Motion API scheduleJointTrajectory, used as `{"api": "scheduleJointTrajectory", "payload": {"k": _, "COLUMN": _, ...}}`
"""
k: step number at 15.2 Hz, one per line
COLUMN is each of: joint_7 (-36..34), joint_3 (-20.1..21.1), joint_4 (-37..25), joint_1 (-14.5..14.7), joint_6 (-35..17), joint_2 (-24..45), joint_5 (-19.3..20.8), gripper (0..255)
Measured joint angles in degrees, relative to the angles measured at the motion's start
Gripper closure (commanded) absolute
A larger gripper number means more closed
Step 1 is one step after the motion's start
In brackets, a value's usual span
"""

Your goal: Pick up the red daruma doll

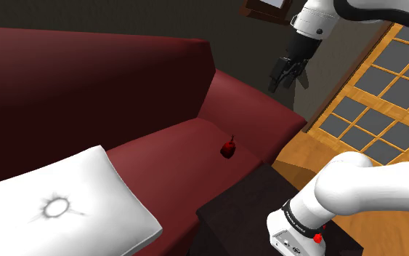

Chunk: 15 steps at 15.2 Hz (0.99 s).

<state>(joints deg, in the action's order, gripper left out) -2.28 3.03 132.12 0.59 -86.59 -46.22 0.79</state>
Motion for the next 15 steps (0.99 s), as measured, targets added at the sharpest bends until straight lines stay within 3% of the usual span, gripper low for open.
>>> {"api": "scheduleJointTrajectory", "payload": {"k": 3, "joint_7": 0.82, "joint_3": -0.76, "joint_4": 2.22, "joint_1": -0.03, "joint_6": -2.21, "joint_2": 0.25, "joint_5": 0.11, "gripper": 0}}
{"api": "scheduleJointTrajectory", "payload": {"k": 15, "joint_7": 9.84, "joint_3": -8.37, "joint_4": 14.47, "joint_1": -0.71, "joint_6": -23.64, "joint_2": 11.67, "joint_5": 0.88, "gripper": 0}}
